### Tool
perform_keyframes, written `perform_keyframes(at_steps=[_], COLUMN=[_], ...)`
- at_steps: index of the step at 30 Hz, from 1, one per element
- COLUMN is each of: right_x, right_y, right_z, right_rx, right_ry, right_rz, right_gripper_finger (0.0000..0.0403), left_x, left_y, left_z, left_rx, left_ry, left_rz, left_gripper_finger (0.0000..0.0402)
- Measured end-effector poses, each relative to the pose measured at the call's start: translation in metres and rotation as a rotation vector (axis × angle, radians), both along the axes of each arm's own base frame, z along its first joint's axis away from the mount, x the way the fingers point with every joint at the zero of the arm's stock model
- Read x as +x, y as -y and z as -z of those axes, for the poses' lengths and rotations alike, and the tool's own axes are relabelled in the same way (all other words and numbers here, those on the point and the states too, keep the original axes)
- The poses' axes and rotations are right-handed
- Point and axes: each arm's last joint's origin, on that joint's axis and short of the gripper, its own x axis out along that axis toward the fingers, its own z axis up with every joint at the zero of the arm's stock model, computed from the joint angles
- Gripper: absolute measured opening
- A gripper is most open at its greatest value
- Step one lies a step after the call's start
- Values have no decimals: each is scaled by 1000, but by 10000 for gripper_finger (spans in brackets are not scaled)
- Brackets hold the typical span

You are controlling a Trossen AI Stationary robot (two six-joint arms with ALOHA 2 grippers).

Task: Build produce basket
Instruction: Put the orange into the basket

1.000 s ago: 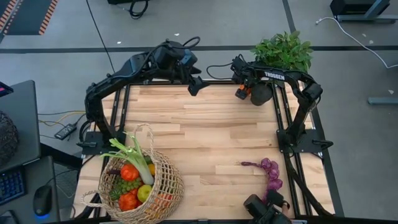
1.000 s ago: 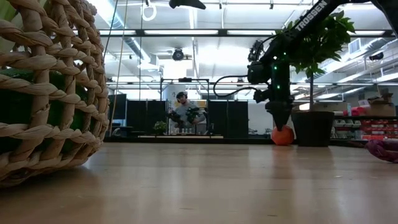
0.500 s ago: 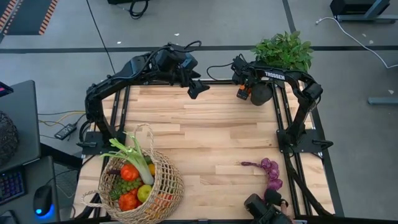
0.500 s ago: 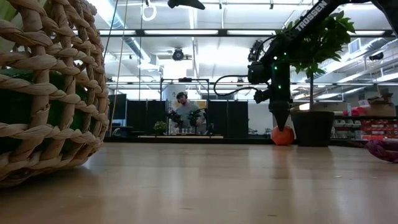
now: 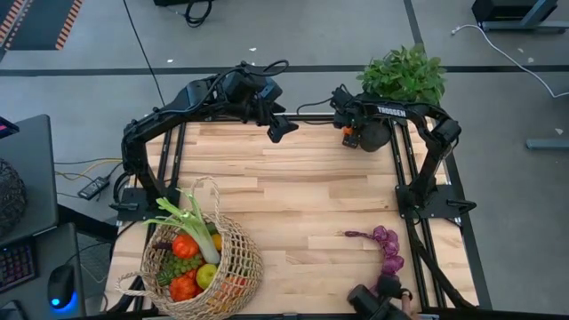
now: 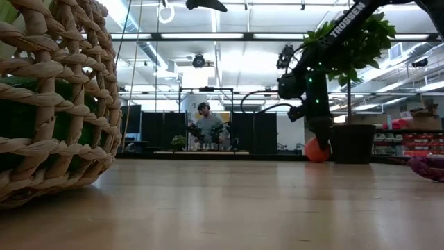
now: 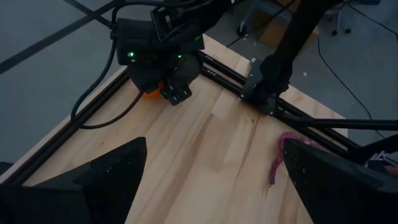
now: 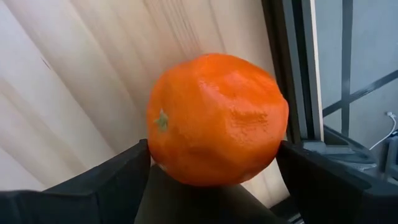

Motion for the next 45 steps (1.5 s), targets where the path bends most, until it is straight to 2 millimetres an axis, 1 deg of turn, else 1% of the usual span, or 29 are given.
perform_keyframes(at_steps=[4,8,12,15,17,19,21,23,26,30,33,38,40,45], right_x=[4,15,33,47,56,64,69,72,70,63,53,35,33,34], right_y=[-4,-13,-20,-26,-30,-34,-36,-36,-32,-21,-10,2,4,5], right_z=[0,-5,-22,-39,-53,-64,-72,-76,-77,-72,-65,-50,-47,-42], right_rx=[-3,-2,-19,-25,-18,-28,-51,-85,-106,-105,-126,-70,-51,-49], right_ry=[-1,16,73,129,178,205,223,231,234,215,201,194,220,262], right_rz=[-13,-27,-41,-37,-42,-60,-75,-68,-40,-1,40,96,100,105], right_gripper_finger=[348,348,348,348,348,348,348,348,348,355,367,393,398,395], left_x=[0,0,0,-2,-8,-19,-31,-42,-52,-58,-58,-60,-60,-62], left_y=[0,0,0,0,0,2,3,4,5,7,8,8,8,9], left_z=[0,0,0,-1,-7,-16,-26,-34,-41,-46,-44,-40,-39,-35], left_rx=[-1,0,25,37,47,70,93,106,106,103,85,59,53,40], left_ry=[-3,-3,-10,-10,4,30,59,84,107,124,117,75,60,19], left_rz=[1,0,16,23,23,26,24,18,2,-18,-26,-33,-33,-32], left_gripper_finger=[380,380,380,380,380,380,380,380,380,380,380,380,380,380])
